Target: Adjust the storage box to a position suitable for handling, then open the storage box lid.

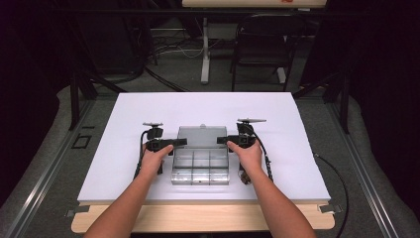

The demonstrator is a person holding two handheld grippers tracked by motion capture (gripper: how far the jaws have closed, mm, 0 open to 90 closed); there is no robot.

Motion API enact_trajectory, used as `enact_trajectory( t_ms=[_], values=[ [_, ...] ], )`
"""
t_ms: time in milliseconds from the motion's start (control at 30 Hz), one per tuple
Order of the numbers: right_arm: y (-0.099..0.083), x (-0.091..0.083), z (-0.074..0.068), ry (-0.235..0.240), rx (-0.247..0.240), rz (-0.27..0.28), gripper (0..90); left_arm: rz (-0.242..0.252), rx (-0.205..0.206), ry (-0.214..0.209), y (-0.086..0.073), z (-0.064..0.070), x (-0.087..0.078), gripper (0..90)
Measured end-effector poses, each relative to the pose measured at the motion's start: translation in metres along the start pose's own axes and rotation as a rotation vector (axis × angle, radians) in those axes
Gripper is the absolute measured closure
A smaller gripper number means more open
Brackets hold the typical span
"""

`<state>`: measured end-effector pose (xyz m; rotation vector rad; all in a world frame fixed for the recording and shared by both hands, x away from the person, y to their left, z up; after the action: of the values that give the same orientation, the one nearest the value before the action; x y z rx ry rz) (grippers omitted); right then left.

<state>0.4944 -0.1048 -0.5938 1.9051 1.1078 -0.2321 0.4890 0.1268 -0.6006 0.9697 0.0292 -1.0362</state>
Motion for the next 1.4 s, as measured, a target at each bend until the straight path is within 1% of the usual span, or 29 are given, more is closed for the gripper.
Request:
enact_trajectory(
  t_ms=[100, 200, 233, 467, 567, 667, 733, 767, 800, 833, 900, 967, 1033, 1067, 1133, 1200, 1300, 1333, 1400],
  values=[
    [0.000, 0.000, 0.000, -0.001, 0.000, -0.004, 51.3, -0.002, -0.006, 0.001, 0.000, 0.000, 0.000, 46.5],
    [0.000, 0.000, 0.001, -0.002, 0.002, -0.008, 50.8, -0.007, -0.021, -0.001, -0.001, 0.000, 0.000, 46.5],
    [-0.001, 0.000, 0.001, 0.001, 0.001, -0.016, 50.8, -0.007, -0.022, -0.001, -0.001, 0.000, 0.000, 46.5],
    [0.000, 0.000, 0.001, -0.003, -0.002, -0.016, 50.3, -0.005, -0.023, 0.002, 0.000, 0.000, 0.000, 46.5],
    [0.000, 0.000, 0.001, -0.006, -0.009, -0.006, 49.8, -0.010, -0.021, 0.006, -0.001, 0.000, -0.001, 46.5],
    [0.001, -0.003, 0.001, -0.026, -0.024, 0.002, 50.7, -0.013, 0.001, 0.018, 0.000, -0.001, -0.004, 46.4],
    [0.003, -0.005, 0.002, -0.029, -0.035, 0.005, 50.5, 0.000, 0.005, 0.013, 0.002, -0.001, -0.006, 46.8],
    [0.004, -0.006, 0.001, -0.030, -0.036, 0.019, 50.4, 0.010, -0.002, 0.012, 0.003, -0.001, -0.007, 46.9],
    [0.005, -0.007, 0.001, -0.029, -0.048, 0.026, 50.4, 0.007, 0.006, 0.016, 0.003, -0.001, -0.008, 46.9],
    [0.006, -0.007, 0.002, -0.037, -0.053, 0.037, 50.4, 0.011, 0.003, 0.015, 0.004, -0.001, -0.009, 47.0],
    [0.007, -0.010, 0.001, -0.044, -0.050, 0.038, 50.6, 0.017, 0.006, 0.018, 0.004, -0.001, -0.011, 47.1],
    [0.008, -0.012, 0.001, -0.040, -0.058, 0.055, 50.9, 0.018, 0.014, 0.019, 0.004, -0.002, -0.014, 47.2],
    [0.009, -0.015, 0.000, -0.040, -0.068, 0.072, 51.2, 0.024, 0.006, 0.018, 0.003, -0.002, -0.016, 47.3],
    [0.010, -0.017, 0.000, -0.045, -0.079, 0.084, 51.4, 0.020, 0.012, 0.018, 0.003, -0.003, -0.018, 47.3],
    [0.010, -0.021, -0.002, -0.052, -0.116, 0.091, 51.7, 0.021, 0.017, 0.016, 0.003, -0.004, -0.021, 47.3],
    [0.011, -0.025, -0.004, -0.058, -0.142, 0.105, 52.1, 0.026, 0.011, 0.013, 0.002, -0.003, -0.022, 47.3],
    [0.012, -0.031, -0.010, -0.047, -0.176, 0.115, 52.4, 0.026, 0.021, 0.009, 0.002, 0.000, -0.025, 47.3],
    [0.012, -0.032, -0.012, -0.043, -0.176, 0.129, 52.5, 0.024, 0.028, 0.008, 0.001, 0.001, -0.026, 47.3],
    [0.011, -0.036, -0.015, -0.039, -0.193, 0.126, 52.6, 0.025, 0.045, 0.009, 0.002, 0.003, -0.028, 47.3]
  ],
)
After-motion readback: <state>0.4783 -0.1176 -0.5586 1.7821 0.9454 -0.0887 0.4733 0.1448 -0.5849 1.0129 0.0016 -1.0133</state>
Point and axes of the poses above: each handheld gripper's, and its own axes: x roughly forward along the jaws, y roughly out of its top, z roughly to its right, the point moved 7 cm from there along x, roughly forward along the jaws, and after that the axes turned 9 degrees about z, right-handed, at the moved point
